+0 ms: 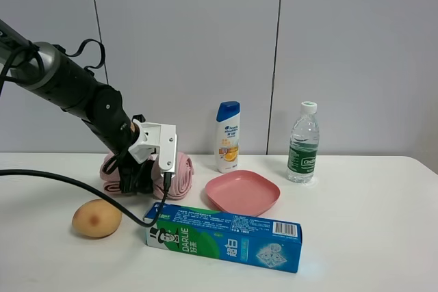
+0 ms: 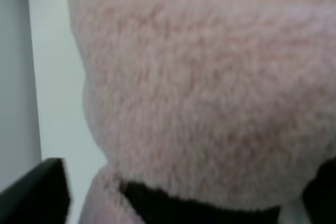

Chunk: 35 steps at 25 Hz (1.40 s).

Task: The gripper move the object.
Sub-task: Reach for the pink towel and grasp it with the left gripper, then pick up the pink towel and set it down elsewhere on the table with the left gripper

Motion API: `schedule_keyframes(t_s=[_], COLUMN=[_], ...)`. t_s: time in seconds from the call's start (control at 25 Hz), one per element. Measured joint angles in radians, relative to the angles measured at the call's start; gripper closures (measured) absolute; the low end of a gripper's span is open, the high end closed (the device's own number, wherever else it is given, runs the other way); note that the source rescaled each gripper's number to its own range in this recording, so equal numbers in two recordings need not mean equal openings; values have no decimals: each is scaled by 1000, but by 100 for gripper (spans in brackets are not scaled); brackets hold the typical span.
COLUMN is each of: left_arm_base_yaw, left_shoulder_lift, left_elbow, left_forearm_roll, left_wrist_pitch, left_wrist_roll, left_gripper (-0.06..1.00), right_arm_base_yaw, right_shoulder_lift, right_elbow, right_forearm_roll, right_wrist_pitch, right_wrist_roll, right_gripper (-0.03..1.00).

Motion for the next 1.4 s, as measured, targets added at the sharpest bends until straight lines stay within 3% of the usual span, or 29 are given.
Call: schedule_keyframes(t_s=[0.08,0.12,0.16,0.52,0.64,0.88,1.12,1.24,1.4], left_arm_base_yaw=[1,1,1,1,-1,-7,-79,-157,-269], left_shoulder_lift=[0,0,0,-4,-44,-221,-390,-466,-533], left_elbow=[0,0,0,0,0,0,0,0,0], left_forearm_roll=[1,1,1,1,1,1,-27,-93,-291], left_wrist_pitch=[7,8,10,13,45,84,189,248,254], left_wrist_roll=[0,0,0,-30,-118,-398,-531,-586,-668], left_gripper=[81,92,94,94,94,94,94,94,94], right_arm_base_yaw=[0,0,0,0,0,0,0,0,0], right_shoulder_lift=[0,0,0,0,0,0,0,0,0], right_elbow=[0,0,0,0,0,0,0,0,0], right_forearm_roll=[0,0,0,0,0,0,0,0,0], right_wrist_pitch=[0,0,0,0,0,0,0,0,0], right_wrist_roll=[0,0,0,0,0,0,0,0,0], right_gripper=[-3,-3,-3,-3,-3,-3,-3,-3,-3])
